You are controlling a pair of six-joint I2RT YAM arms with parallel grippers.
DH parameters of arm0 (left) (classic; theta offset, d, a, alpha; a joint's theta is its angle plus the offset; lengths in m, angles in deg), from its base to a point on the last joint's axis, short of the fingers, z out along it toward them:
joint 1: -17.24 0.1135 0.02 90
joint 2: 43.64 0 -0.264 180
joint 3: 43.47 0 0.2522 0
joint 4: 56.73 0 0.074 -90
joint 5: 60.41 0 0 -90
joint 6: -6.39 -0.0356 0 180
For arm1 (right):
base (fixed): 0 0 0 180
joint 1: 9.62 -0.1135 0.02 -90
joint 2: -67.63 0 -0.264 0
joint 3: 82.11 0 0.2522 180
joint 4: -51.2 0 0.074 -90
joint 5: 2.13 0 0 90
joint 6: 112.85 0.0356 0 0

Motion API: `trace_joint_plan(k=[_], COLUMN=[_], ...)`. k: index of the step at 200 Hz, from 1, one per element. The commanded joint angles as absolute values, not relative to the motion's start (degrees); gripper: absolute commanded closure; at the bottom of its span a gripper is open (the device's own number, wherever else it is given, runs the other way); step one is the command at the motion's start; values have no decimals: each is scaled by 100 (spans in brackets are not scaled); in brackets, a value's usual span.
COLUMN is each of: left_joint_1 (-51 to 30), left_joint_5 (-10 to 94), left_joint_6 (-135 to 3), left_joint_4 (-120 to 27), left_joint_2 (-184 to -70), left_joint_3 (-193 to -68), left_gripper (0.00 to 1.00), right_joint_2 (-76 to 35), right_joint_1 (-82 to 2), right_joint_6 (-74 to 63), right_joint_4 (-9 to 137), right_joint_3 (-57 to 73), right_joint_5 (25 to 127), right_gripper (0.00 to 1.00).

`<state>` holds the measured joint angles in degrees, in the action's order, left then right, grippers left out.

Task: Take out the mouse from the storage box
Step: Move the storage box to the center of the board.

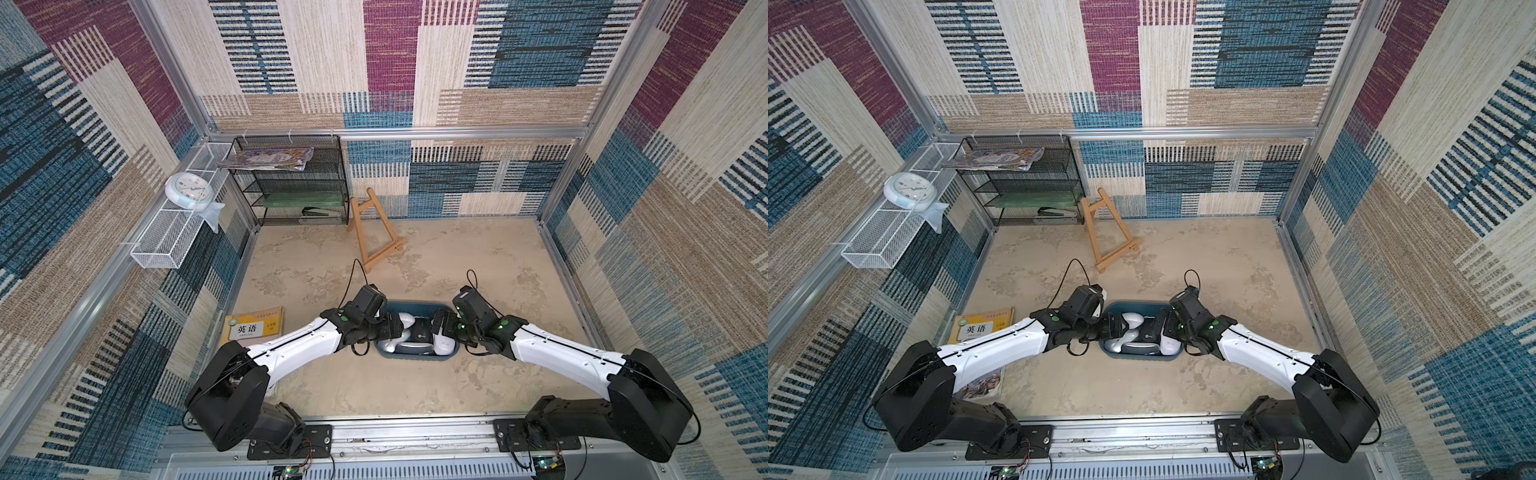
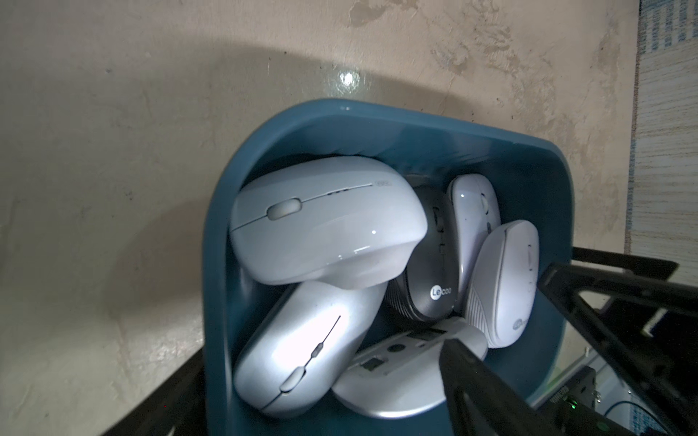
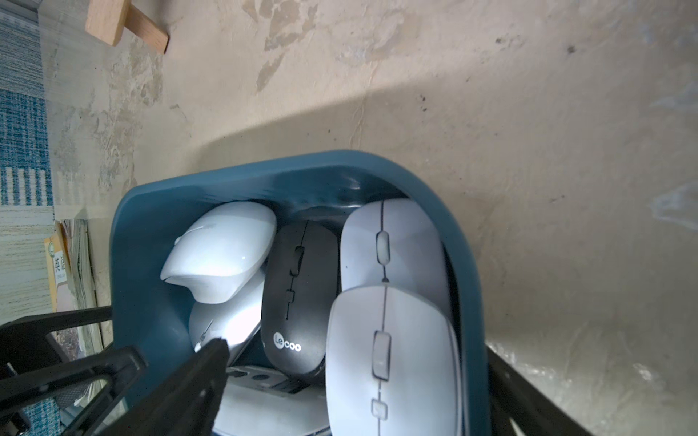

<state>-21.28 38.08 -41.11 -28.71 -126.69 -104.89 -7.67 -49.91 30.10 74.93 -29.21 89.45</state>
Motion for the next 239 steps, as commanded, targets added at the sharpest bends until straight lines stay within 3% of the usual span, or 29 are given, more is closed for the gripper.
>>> trace_joint_plan(k=[1, 50, 86, 177, 239], left_joint_1=[-2132, -2042, -1917, -1558, -975], left_joint_5=[4000, 3908, 3855, 3483, 2769], left_joint_6=[-4039, -3967, -4043, -3903, -3682], left_joint_4=[-3152, -3245, -3147, -2754, -2124], left_joint_2=[-12827, -13525, -13963, -14035, -12758], left_joint_3=[-10727, -11327, -11871, -12167, -11493], left_gripper=[9, 8, 8, 9, 8], right_joint_2=[-908, -1580, -2133, -2856, -1682], right_joint_1=[-5013, -4939, -4609, -4000, -3554], right_joint_6=[3021, 2718, 2641, 2312, 1703], right_joint_4=[7061, 7471, 7135, 7517, 8488], right_joint_3=[-2738, -1895, -1488, -928, -1279], right_joint_5=[8825, 9308, 8560, 8081, 10031], right_gripper=[0, 1, 1, 0, 0])
